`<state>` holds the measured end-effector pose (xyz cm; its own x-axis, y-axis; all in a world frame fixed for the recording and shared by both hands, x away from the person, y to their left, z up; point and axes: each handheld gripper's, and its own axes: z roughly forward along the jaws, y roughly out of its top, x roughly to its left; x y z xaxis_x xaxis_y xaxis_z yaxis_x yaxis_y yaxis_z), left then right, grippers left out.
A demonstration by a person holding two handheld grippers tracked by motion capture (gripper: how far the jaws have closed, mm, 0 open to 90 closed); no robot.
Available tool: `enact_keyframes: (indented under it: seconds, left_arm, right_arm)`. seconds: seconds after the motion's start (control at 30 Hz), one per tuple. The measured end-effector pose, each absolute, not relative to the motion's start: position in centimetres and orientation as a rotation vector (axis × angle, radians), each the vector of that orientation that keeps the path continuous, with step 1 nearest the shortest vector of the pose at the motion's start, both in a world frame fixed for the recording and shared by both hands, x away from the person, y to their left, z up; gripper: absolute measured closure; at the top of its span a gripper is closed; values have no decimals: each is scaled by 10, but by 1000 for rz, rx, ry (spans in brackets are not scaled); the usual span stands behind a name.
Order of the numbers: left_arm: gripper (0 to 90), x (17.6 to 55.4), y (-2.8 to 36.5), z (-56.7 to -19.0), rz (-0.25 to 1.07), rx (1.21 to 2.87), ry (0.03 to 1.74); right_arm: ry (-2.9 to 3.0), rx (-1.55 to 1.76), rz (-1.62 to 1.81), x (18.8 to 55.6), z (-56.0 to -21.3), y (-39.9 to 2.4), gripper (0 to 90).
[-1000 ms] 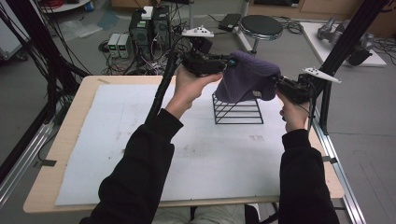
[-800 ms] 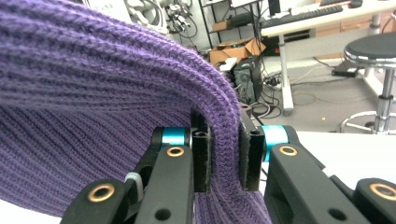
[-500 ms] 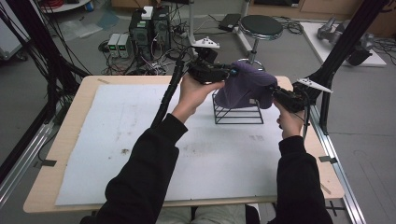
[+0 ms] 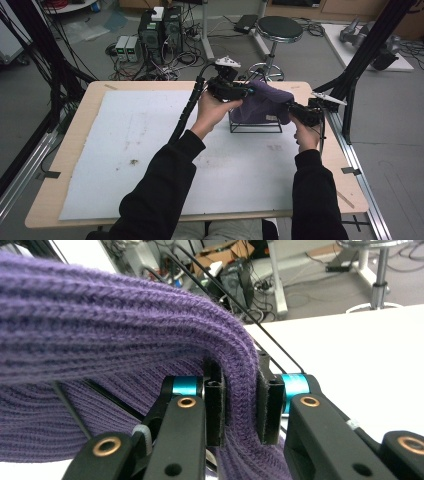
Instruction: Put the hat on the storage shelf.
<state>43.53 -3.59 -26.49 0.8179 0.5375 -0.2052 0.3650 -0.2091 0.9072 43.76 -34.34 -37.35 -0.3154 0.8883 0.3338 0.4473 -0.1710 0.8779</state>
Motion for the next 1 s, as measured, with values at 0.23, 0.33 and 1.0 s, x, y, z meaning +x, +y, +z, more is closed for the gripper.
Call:
enact_keyframes:
  seconds: [0.23,0.33,1.0]
  left_arm:
    - [774,436,-36,-281,156,1824,752]
    - [772,436,-37,-283,153,1829,758]
    - [556,436,-41,-289,103,1835,739]
  right_arm:
    - [1731,1550,1406,443,-382,-338,777]
    - [1744,1559,1370,445,-385,-337,768]
    - [1789,1576,1297,441,-383,-344,375]
